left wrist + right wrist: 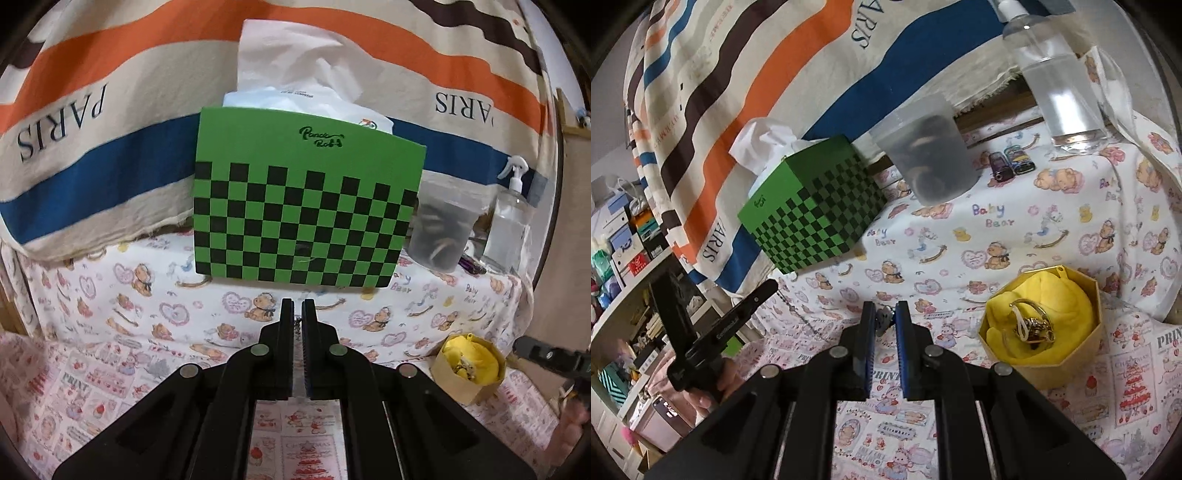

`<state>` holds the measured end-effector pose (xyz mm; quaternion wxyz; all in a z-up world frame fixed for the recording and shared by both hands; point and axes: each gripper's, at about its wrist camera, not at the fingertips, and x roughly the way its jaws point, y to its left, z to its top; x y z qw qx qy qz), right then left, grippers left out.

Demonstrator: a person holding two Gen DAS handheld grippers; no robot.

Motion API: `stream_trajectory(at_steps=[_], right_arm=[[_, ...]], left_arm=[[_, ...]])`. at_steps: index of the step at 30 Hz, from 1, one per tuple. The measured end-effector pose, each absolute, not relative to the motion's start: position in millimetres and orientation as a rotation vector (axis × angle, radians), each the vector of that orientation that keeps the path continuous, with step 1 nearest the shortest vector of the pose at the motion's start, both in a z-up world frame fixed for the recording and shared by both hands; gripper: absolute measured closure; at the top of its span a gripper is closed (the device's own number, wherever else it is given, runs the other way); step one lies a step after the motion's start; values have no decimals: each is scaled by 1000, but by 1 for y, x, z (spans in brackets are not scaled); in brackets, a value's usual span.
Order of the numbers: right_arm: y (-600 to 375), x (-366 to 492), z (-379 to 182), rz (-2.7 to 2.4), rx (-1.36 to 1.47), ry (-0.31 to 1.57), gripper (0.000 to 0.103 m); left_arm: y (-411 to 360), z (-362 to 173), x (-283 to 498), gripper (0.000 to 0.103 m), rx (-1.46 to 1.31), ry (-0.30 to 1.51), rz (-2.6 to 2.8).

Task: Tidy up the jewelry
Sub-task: 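Carry the chain and the charm over the yellow box with both tools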

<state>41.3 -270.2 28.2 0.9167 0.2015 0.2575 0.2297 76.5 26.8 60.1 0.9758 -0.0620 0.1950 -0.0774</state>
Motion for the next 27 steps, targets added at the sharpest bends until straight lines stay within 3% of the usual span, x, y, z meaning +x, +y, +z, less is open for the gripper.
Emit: stream_trajectory(at_steps=[12, 27], right_arm=[[-287, 54, 15, 319, 377, 552, 93], [-325, 48, 28, 302, 483, 500, 93]], left_arm=[[-24, 120, 16, 100, -127, 283, -335], [-121, 139, 27, 100, -79, 397, -547]])
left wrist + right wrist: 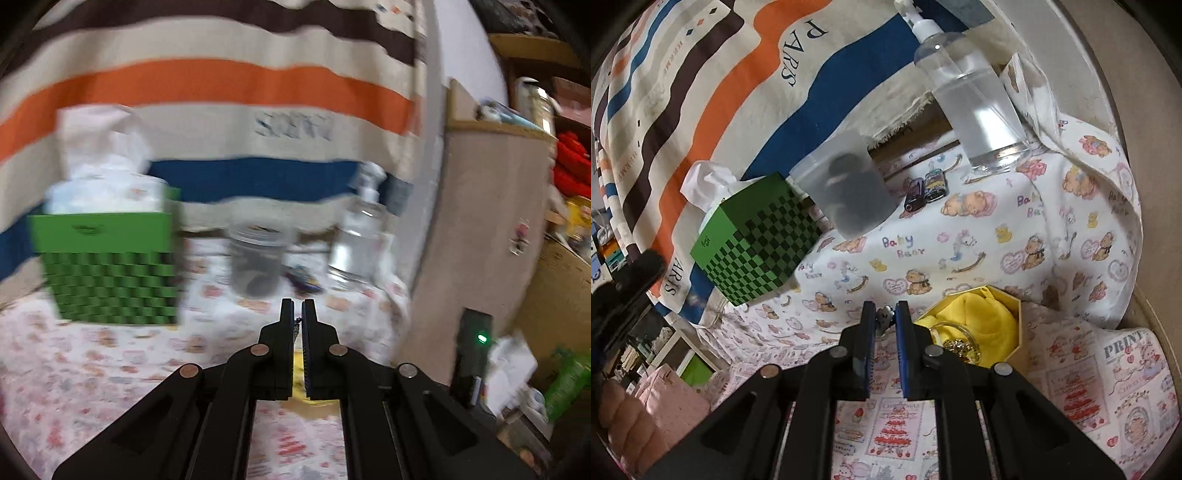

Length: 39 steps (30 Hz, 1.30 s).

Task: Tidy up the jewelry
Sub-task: 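Carry the chain and the charm over the yellow box with both tools, then open both tools to drop the chain and charm into the box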

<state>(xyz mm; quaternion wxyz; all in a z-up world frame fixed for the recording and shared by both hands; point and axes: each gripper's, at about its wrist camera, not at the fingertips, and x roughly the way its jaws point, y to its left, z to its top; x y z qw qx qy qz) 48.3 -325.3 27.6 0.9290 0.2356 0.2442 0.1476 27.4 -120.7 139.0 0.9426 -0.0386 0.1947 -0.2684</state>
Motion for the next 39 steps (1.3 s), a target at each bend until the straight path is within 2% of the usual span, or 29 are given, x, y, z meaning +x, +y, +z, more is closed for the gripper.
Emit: stream_trajectory(at_steps=[18, 25, 30, 33, 35, 39], right_arm=[[-379, 63, -8, 144, 734, 592, 93], [-381, 60, -5, 135, 730, 577, 93], [-376, 63, -4, 112, 692, 584, 93], [-374, 64, -5, 122, 690, 587, 93], [-371, 65, -4, 136, 675, 593, 92], [-365, 65, -3, 153, 656, 593, 92]], left_arm=[[-190, 74, 109, 100, -92, 557, -539], [-206, 44, 131, 100, -92, 658, -562], [-208, 45, 124, 99, -49, 625, -565], [-204, 50, 119, 88, -42, 605, -559], [-199, 56, 110, 84, -18, 575, -553], [-184, 66, 95, 64, 12, 507, -523]])
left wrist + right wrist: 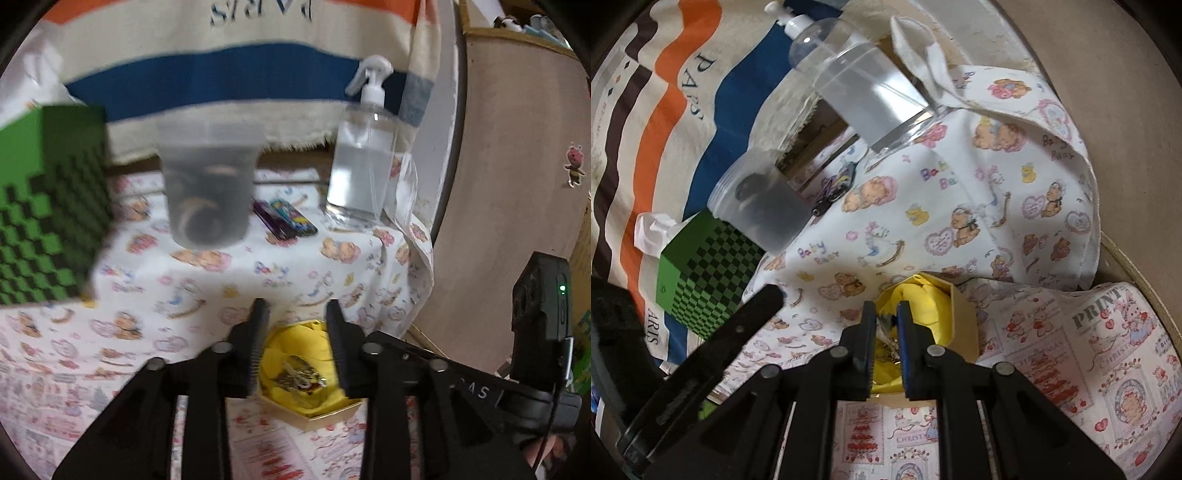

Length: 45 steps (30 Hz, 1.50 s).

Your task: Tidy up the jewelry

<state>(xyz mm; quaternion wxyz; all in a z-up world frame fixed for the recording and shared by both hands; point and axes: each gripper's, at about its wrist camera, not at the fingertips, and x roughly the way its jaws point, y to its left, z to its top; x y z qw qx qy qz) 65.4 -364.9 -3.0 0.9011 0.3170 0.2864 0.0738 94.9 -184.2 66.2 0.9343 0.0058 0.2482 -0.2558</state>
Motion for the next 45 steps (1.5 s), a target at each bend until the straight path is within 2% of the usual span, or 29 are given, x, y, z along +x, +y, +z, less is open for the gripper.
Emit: stream_trajectory(at_steps=[3, 4, 8, 10, 16, 17, 23, 25, 27, 30, 38, 45], right_arm=[[-361, 64, -1, 145, 627, 580, 90], [-361, 64, -1, 145, 628, 580, 83], [-360, 61, 3, 131, 611, 565, 79], [-356, 57, 9, 109, 570, 544, 78], [-333, 32, 47, 56, 330, 424, 73], [-330, 27, 53, 52, 298, 397, 71], [-307, 0, 69, 46, 184, 321, 40], [-297, -9, 70, 52, 138, 294, 7], [-286, -18, 68, 19, 82, 255, 0], [-272, -24, 58, 4, 2, 232, 0], [-266, -21, 27, -78, 2, 204, 0], [-264, -19, 14, -17, 35, 257, 0]], left_arm=[[-173, 74, 85, 46, 35, 444, -477], [-169, 76, 82, 38, 47, 422, -455], [-146, 84, 69, 24, 39, 368, -421], [-131, 88, 62, 13, 21, 341, -396], [-92, 96, 38, 1, 9, 247, -310], [-86, 97, 34, 1, 7, 236, -298], [-52, 92, 12, 1, -13, 216, -261], [-46, 88, 7, 1, -20, 216, -249], [-40, 82, 3, 1, -23, 219, -238], [-31, 71, -1, 1, -36, 222, -217], [-19, 40, 5, 1, -44, 257, -172], [-16, 19, 14, 1, -83, 301, -162]])
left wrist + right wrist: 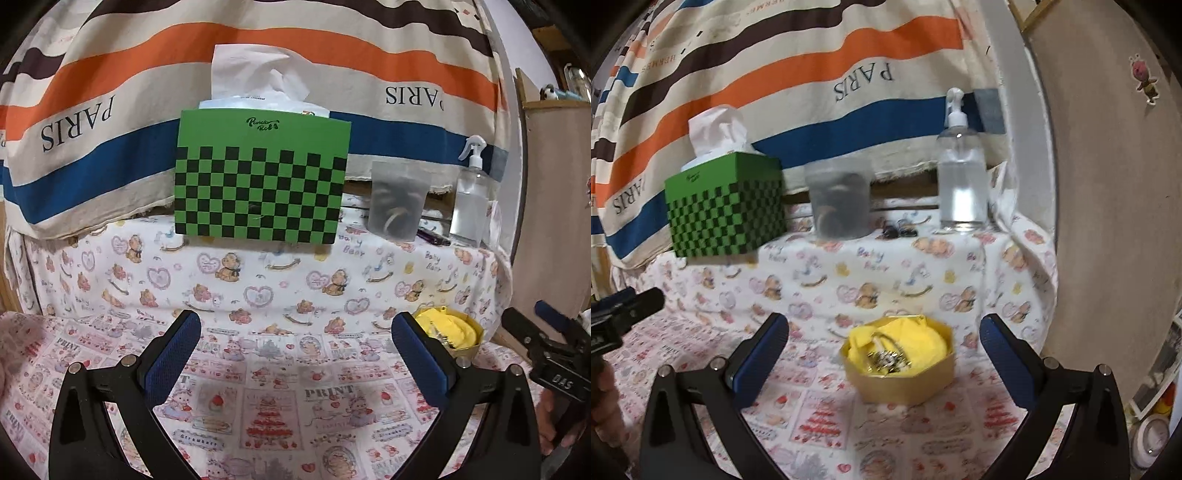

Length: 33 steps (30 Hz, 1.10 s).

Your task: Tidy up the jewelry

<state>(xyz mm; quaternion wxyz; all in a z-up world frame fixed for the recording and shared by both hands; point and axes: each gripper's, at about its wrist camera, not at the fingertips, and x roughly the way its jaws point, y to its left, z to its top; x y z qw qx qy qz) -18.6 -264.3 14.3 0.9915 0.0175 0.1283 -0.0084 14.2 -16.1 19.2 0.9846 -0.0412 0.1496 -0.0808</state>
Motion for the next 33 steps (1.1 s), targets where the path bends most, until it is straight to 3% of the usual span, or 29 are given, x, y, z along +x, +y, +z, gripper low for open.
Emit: stream_trajectory(at_steps=[33], right_arm=[[-261, -12, 6, -45, 15, 318, 0]], left_arm=[[-37, 2, 23, 0, 34, 331, -131]])
